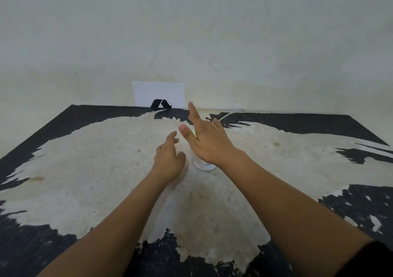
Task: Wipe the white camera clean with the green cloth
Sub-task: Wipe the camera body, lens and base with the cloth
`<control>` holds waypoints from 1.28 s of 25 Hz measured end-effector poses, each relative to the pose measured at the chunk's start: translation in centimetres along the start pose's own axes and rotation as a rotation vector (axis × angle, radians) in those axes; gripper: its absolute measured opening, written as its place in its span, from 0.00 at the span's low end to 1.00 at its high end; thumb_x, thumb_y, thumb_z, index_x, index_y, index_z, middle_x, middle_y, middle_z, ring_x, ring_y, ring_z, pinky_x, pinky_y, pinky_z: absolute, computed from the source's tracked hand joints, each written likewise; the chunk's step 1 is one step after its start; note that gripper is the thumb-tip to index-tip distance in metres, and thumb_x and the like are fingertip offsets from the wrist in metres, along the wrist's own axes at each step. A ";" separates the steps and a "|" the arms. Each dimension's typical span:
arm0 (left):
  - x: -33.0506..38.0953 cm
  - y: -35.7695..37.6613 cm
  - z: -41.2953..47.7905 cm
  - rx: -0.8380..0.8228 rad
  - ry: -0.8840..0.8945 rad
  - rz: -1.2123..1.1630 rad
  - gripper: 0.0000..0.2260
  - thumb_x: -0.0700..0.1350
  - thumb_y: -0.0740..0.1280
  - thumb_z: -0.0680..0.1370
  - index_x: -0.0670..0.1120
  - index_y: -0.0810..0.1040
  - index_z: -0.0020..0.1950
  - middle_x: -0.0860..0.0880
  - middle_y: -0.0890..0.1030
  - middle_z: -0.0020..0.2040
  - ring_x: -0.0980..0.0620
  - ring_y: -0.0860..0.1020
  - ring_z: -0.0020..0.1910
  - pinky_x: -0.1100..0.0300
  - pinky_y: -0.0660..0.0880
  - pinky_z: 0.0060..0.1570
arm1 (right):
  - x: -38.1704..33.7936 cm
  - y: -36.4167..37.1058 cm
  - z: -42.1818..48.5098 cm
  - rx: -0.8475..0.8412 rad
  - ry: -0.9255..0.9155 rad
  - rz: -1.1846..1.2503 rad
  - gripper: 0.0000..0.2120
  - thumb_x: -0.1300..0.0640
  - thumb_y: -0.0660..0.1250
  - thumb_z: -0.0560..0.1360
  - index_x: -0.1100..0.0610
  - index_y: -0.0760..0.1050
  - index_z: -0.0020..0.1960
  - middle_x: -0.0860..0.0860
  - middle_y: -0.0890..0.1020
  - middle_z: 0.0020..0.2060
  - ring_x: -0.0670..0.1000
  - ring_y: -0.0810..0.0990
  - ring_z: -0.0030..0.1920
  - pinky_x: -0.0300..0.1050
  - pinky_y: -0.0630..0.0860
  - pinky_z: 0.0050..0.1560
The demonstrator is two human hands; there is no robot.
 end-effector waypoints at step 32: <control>5.8 2.8 1.9 -0.224 -0.039 -0.320 0.26 0.62 0.47 0.79 0.49 0.72 0.67 0.47 0.73 0.68 0.54 0.70 0.64 0.58 0.63 0.64 | 6.9 -0.5 -4.9 0.205 0.312 0.479 0.20 0.46 0.49 0.81 0.49 0.73 0.65 0.49 0.81 0.58 0.51 0.77 0.59 0.40 0.69 0.52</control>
Point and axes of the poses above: each hand's wrist, its own z-axis towards the middle knuckle, its own y-axis out of the palm, x = y × z, the point moved 7 cm from there along z, towards the middle knuckle
